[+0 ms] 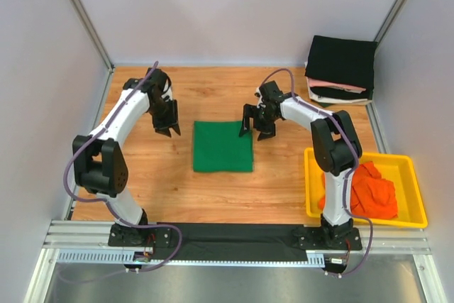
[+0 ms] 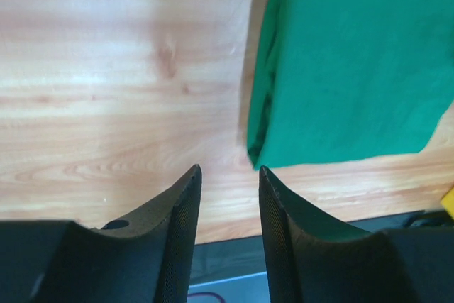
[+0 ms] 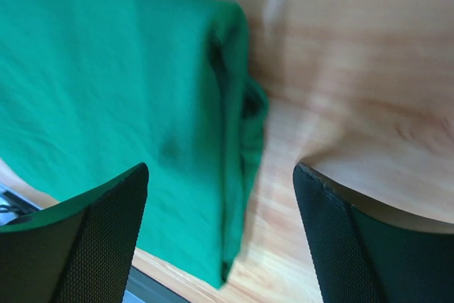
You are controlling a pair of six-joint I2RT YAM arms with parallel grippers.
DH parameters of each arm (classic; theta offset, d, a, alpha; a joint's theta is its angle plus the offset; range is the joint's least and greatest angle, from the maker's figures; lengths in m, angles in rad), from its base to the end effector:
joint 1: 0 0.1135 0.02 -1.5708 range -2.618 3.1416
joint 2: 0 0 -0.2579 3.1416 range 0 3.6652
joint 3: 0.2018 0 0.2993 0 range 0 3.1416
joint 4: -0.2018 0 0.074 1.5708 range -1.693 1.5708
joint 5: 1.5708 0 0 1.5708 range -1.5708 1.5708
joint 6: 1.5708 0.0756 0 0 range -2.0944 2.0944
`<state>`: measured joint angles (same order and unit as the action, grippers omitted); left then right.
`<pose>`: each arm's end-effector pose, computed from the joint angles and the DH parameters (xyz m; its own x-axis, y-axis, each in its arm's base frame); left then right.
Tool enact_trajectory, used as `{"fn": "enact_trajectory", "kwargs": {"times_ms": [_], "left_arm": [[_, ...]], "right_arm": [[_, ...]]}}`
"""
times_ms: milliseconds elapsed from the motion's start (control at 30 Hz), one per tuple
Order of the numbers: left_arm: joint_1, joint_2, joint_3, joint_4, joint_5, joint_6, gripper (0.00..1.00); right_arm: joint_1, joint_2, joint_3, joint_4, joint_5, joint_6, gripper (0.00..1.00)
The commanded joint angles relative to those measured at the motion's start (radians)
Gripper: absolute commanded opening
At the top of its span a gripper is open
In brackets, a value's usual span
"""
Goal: Fold and stack the t-shirts
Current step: Fold the tshirt, then neatly place the folded tshirt to the corner
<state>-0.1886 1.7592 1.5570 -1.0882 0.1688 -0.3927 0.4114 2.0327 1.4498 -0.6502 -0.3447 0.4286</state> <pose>0.3991 -0.0891 0.2240 -0.9603 -0.2008 -0.1939 -0.1483 0.9555 -0.2551 0.4122 0.2077 0.0961 -0.9856 -0.0033 -0.1688 -0.0762 0.9007 0.4277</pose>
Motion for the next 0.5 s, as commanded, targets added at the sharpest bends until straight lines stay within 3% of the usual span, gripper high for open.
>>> {"fn": "enact_trajectory", "kwargs": {"times_ms": [0,267,400,467], "left_arm": [[-0.002,-0.127,-0.152,0.056,-0.011,0.026,0.45],[-0.002,-0.385,-0.343,0.08,-0.065,0.029,0.45],[-0.002,-0.467,-0.403,0.096,-0.038,0.009,0.43],[-0.002,-0.524,-0.452,0.12,-0.035,-0.003,0.41]], "right_arm": [[0.004,0.084,0.049,0.109,-0.036,0.027,0.84],[0.104,0.124,-0.015,0.196,-0.082,0.13,0.66],[0.118,0.106,-0.103,0.31,-0.117,0.19,0.22],[0.11,0.11,-0.079,0.313,-0.137,0.176,0.05]]}}
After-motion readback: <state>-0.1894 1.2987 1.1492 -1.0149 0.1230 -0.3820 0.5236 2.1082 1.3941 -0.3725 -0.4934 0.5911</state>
